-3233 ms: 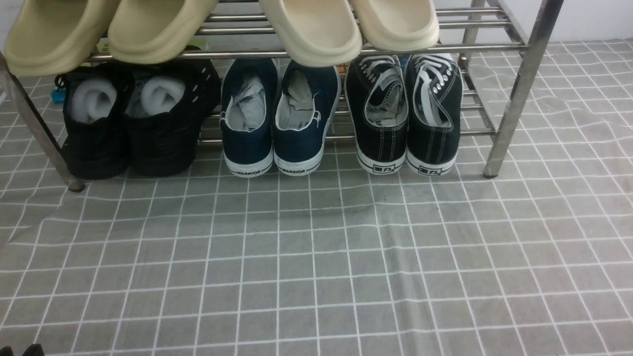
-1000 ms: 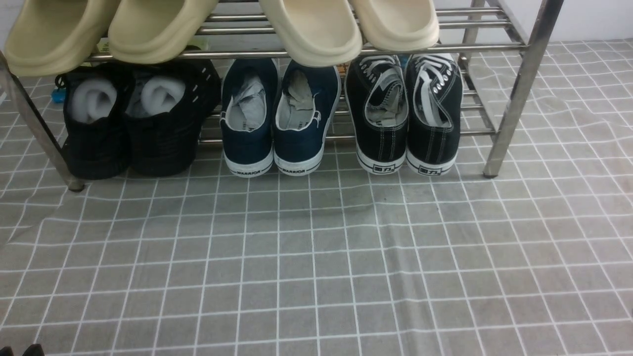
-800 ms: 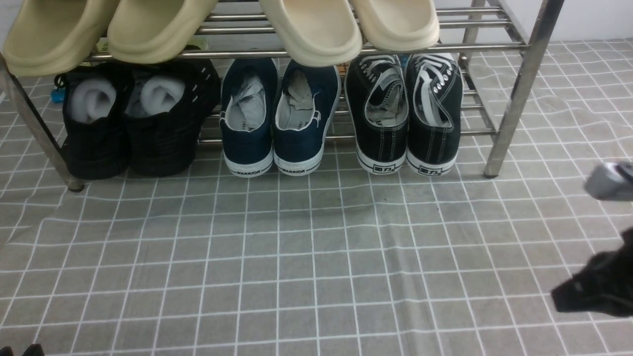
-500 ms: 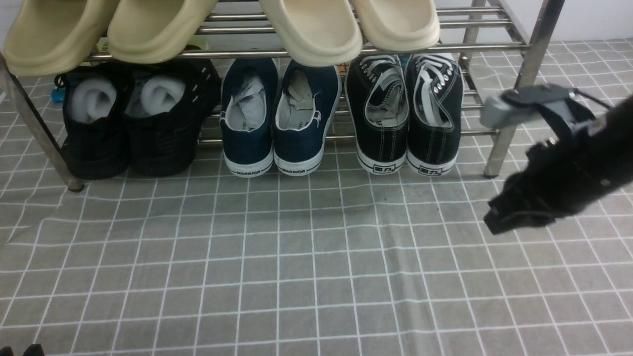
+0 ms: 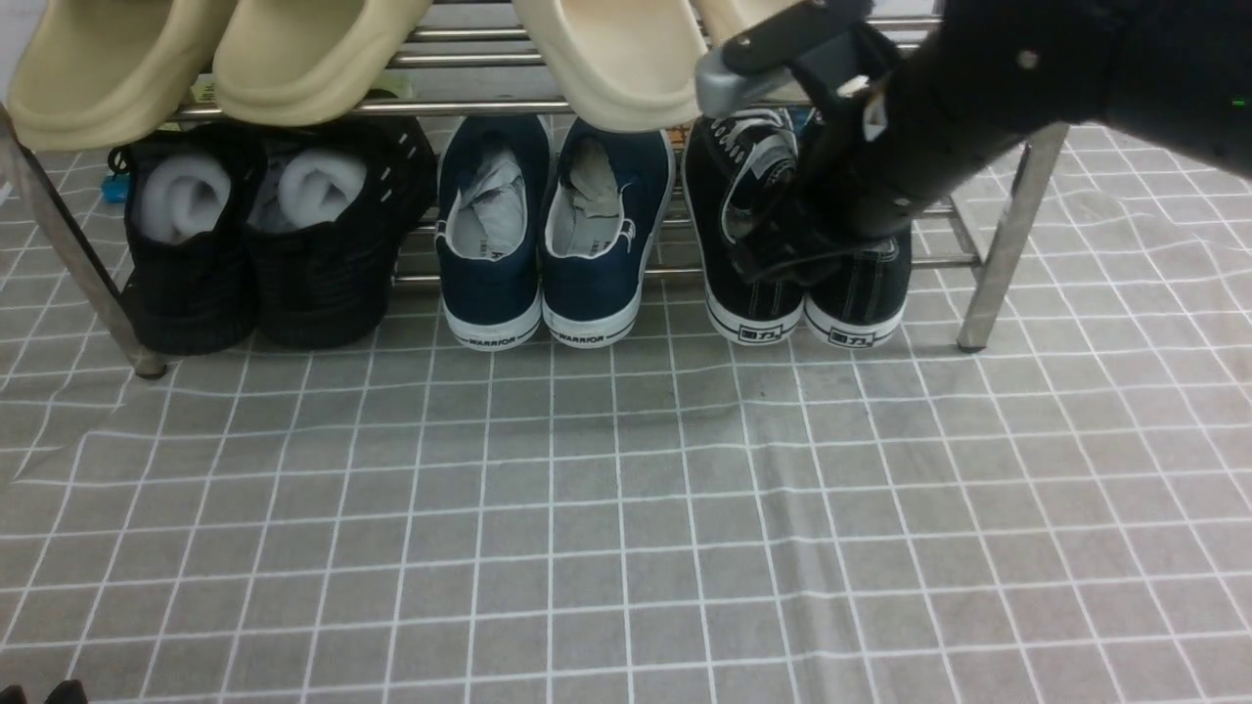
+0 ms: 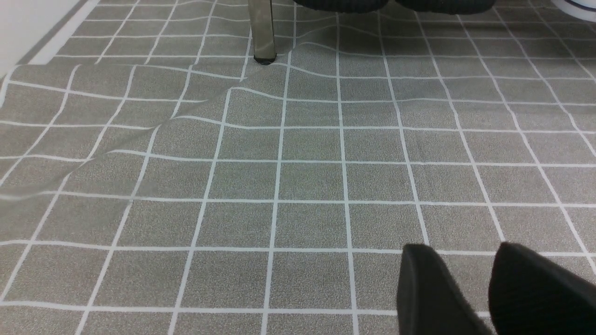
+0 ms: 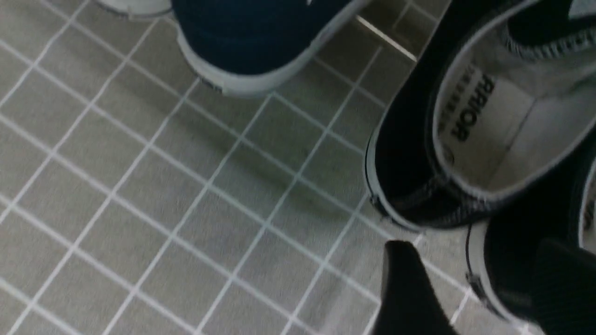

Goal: Take the shoes off the shelf with your hand from the grey coffee tablecloth.

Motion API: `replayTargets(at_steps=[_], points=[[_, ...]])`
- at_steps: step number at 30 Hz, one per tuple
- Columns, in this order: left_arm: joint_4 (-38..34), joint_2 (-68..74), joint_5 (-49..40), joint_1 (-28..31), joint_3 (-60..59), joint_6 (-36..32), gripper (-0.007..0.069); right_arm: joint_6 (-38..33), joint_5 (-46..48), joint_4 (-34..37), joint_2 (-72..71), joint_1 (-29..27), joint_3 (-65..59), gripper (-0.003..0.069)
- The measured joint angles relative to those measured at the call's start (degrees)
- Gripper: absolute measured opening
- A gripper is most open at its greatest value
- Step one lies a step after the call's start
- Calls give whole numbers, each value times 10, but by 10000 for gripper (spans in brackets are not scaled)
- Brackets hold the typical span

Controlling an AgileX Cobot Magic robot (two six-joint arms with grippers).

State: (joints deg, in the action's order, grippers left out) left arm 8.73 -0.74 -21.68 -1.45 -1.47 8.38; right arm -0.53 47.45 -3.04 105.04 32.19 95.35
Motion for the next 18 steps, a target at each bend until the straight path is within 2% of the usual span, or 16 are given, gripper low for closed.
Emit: replayTargets(at_steps=[6, 13, 18], points=[[0, 0, 0, 0, 0, 0, 239, 5, 15, -14, 86, 1, 88, 416], [0, 0, 0, 0, 0, 0, 239, 1, 4, -60, 128, 1, 101, 417], [0, 0, 0, 0, 0, 0, 239, 0, -2, -66, 135, 1, 102, 410]])
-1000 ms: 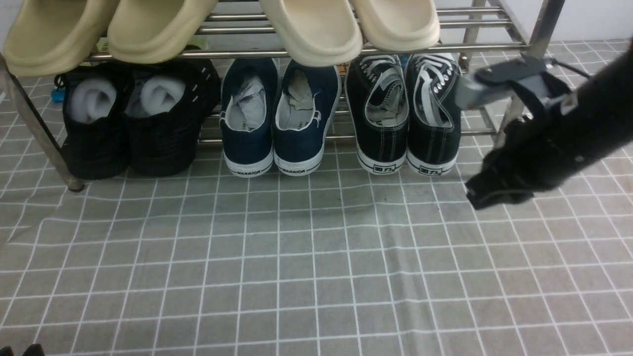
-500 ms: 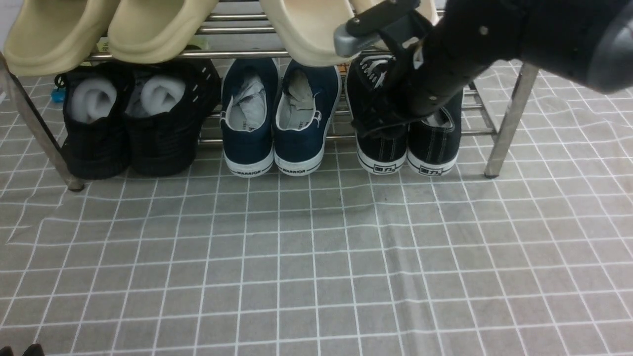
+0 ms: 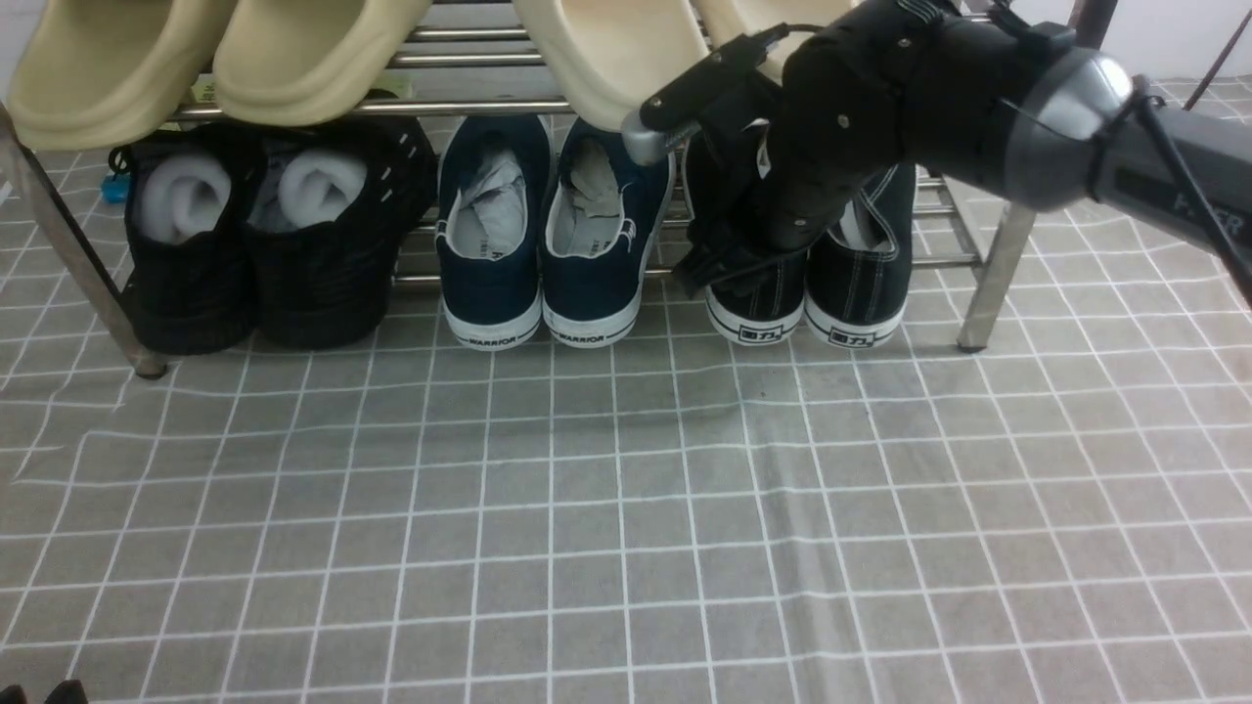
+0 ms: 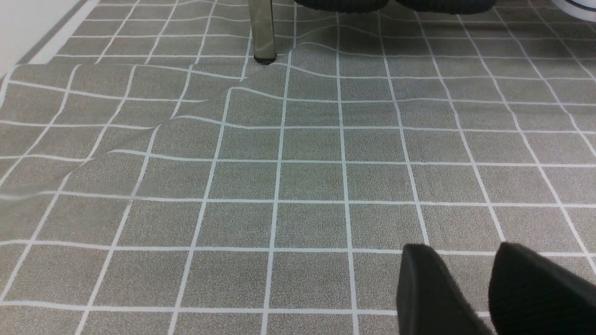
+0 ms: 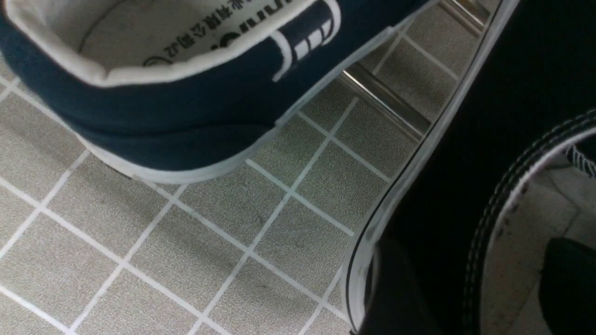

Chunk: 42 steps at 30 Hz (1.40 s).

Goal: Take the shoes off the shelf with your hand from the grey coffee tablecloth.

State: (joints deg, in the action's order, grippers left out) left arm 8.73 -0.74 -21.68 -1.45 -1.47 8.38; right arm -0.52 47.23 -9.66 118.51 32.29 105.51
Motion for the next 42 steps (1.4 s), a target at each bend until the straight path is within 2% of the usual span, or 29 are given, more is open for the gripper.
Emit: replayTargets(at_steps=[1, 3, 5, 7, 8, 10, 14, 27, 36, 42], points=[[0, 0, 0, 0, 0, 0, 239, 0, 0, 0, 0, 0, 0, 408], [0, 0, 0, 0, 0, 0, 239, 0, -1, 1, 0, 1, 0, 343], [0, 0, 0, 0, 0, 0, 239, 0, 0, 4, 1, 2, 0, 252], [0, 0, 0, 0, 0, 0, 239, -1, 2, 4, 1, 4, 1, 95], [0, 0, 0, 0, 0, 0, 239, -1, 2, 4, 1, 4, 0, 95], [0, 0, 0, 0, 0, 0, 239, 0, 12, 4, 1, 6, 8, 12], [0, 0, 0, 0, 0, 0, 239, 0, 46, 3, -8, 15, 15, 10], [0, 0, 0, 0, 0, 0, 239, 9, 238, 8, -77, 86, 20, 10], [0, 0, 0, 0, 0, 0, 239, 40, 246, 10, -120, 104, -6, 13], [0, 0, 0, 0, 0, 0, 239, 57, 248, 14, -183, 149, -62, 13]])
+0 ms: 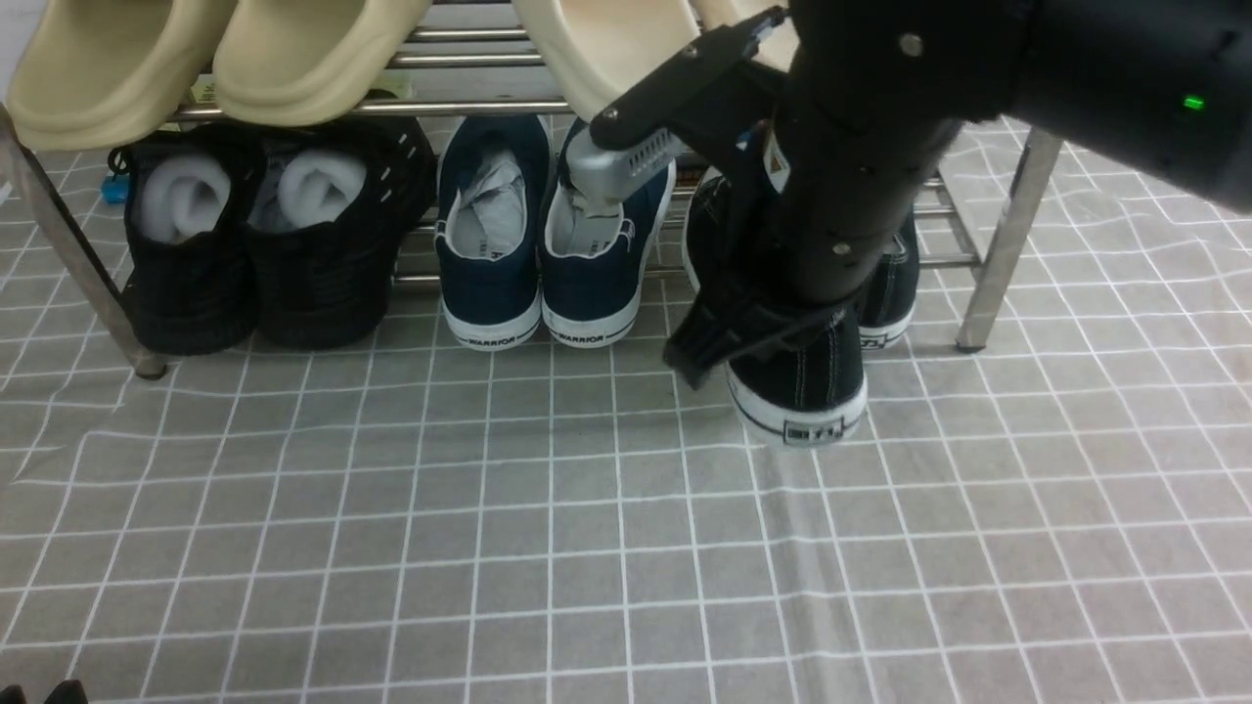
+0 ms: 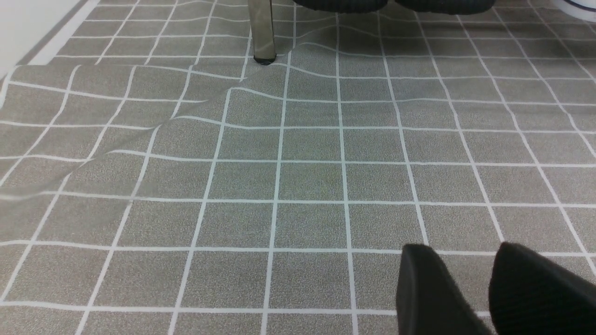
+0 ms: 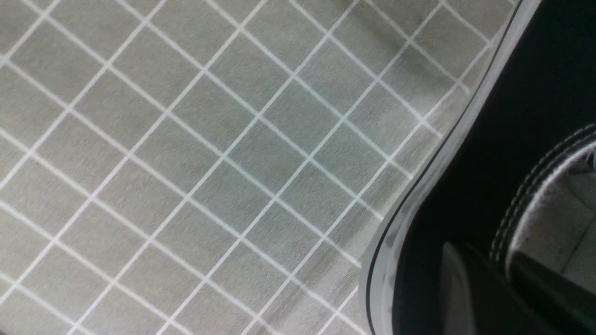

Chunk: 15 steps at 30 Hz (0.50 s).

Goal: Take the shoes off the shelf with your hand from the grey coffee tablecloth.

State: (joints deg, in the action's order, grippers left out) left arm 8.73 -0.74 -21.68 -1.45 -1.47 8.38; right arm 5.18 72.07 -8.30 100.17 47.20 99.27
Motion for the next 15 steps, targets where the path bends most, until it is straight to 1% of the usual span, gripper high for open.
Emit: replayTargets(at_steps=[2, 6, 8, 9, 11, 14, 15], points=[[0, 0, 0, 0, 0, 0, 239, 10, 0, 1, -12, 9, -17, 14], [0, 0, 0, 0, 0, 0, 239, 61, -4, 4, -57, 46, -105, 17], [0, 0, 0, 0, 0, 0, 239, 83, -7, 8, -71, 58, -144, 17], [0, 0, 0, 0, 0, 0, 239, 85, -8, 8, -72, 59, -144, 17], [0, 0, 0, 0, 0, 0, 239, 103, -30, 10, -78, 65, -183, 17], [0, 0, 0, 0, 0, 0, 239, 113, -89, 14, -79, 67, -228, 17], [0, 0, 0, 0, 0, 0, 239, 114, -93, 14, -79, 67, -231, 17]])
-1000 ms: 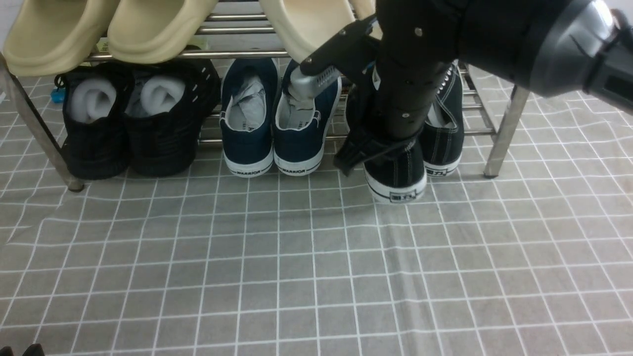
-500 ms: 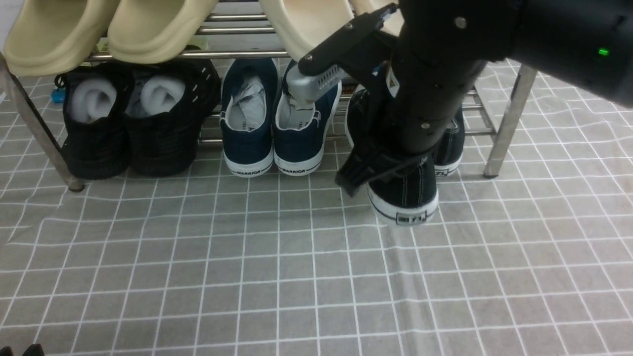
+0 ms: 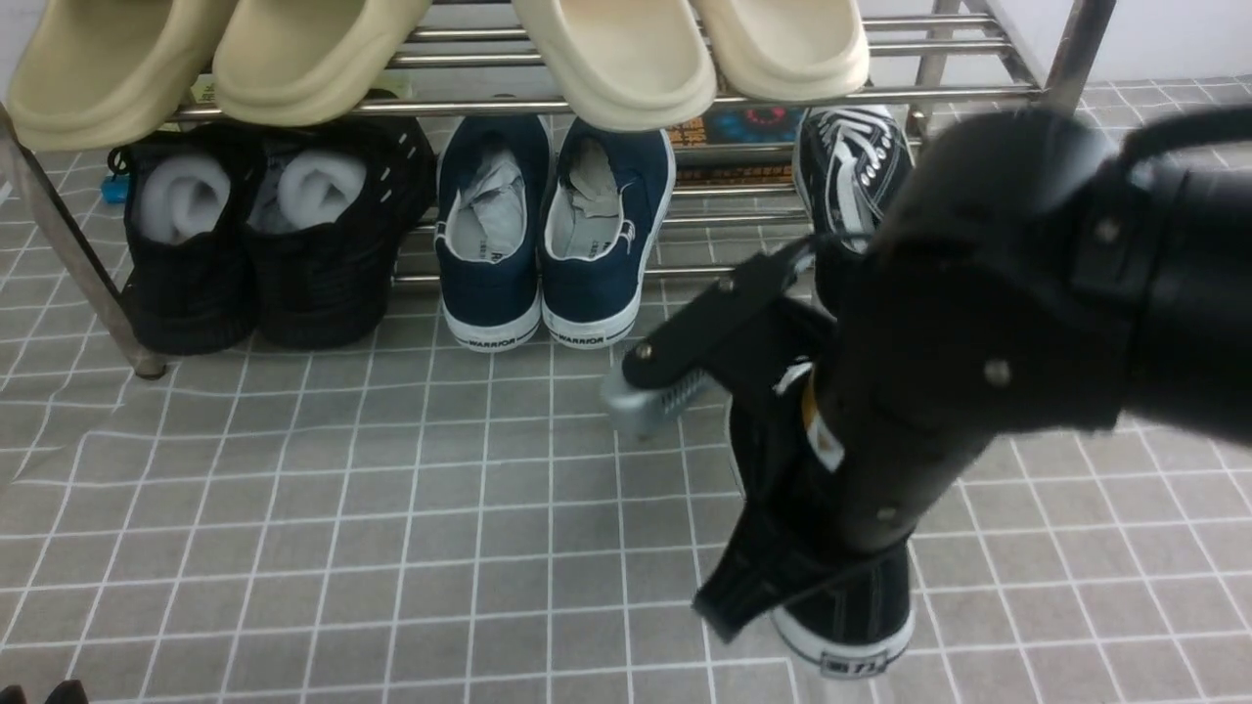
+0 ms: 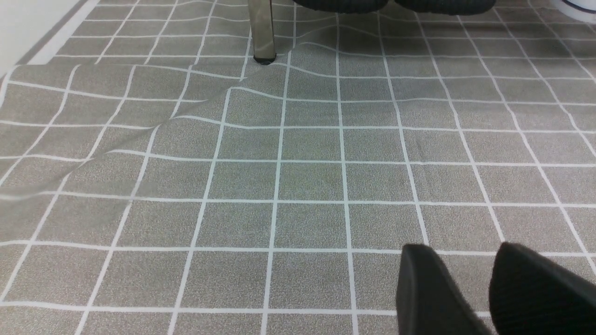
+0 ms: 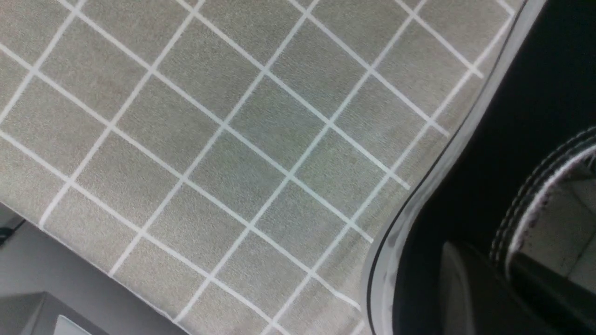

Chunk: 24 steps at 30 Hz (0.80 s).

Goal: Take the shoes off the shelf with your hand from the grey coffee tablecloth.

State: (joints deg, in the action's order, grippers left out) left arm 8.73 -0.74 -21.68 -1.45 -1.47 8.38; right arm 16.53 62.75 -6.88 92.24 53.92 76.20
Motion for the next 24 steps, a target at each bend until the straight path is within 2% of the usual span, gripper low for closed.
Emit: replayTargets(at_steps=[4, 15, 19, 24], points=[[0, 0, 0, 0, 0, 0, 239, 8, -75, -7, 10, 1, -35, 19], [0, 0, 0, 0, 0, 0, 239, 15, -104, -50, 22, 1, -40, 26], [0, 0, 0, 0, 0, 0, 239, 15, -75, -48, 22, 1, -23, 32], [0, 0, 0, 0, 0, 0, 239, 15, 11, -24, 22, 2, 49, 34]])
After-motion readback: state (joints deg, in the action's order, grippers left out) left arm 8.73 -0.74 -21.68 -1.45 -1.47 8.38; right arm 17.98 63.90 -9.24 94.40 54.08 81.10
